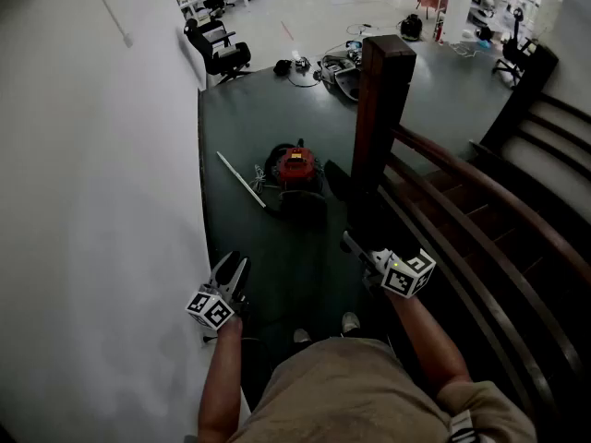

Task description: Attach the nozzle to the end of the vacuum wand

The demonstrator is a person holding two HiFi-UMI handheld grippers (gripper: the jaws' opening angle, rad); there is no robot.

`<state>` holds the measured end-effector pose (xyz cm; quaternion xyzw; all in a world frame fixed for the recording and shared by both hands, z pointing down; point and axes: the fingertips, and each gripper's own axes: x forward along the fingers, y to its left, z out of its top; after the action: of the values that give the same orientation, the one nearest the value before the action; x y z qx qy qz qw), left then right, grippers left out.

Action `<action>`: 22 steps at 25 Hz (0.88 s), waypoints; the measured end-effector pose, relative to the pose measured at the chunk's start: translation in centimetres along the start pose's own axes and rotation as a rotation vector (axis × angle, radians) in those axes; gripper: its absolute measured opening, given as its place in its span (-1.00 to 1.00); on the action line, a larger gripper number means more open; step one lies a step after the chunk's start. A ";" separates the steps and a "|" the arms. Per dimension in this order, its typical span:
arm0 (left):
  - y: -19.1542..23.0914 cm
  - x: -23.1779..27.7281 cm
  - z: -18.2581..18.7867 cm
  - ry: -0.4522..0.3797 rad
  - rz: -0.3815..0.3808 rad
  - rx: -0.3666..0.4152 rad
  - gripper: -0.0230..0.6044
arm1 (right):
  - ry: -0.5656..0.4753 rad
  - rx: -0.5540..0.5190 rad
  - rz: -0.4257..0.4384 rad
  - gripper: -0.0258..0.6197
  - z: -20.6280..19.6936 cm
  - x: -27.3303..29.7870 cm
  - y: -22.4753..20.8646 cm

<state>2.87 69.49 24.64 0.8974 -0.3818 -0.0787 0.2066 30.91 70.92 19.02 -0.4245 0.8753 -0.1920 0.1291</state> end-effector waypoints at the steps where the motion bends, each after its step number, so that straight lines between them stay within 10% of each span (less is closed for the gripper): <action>1: -0.2 0.1 -0.1 0.003 -0.003 0.004 -0.37 | -0.003 0.000 -0.004 -0.35 0.1 -0.1 -0.2; 22: -5.6 5.5 -2.6 0.061 0.014 0.029 -0.37 | -0.002 0.034 0.058 -0.35 1.6 -4.5 -4.2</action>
<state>11.18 69.84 24.69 0.8996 -0.3825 -0.0444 0.2059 37.17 71.75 19.72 -0.3969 0.8838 -0.2025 0.1427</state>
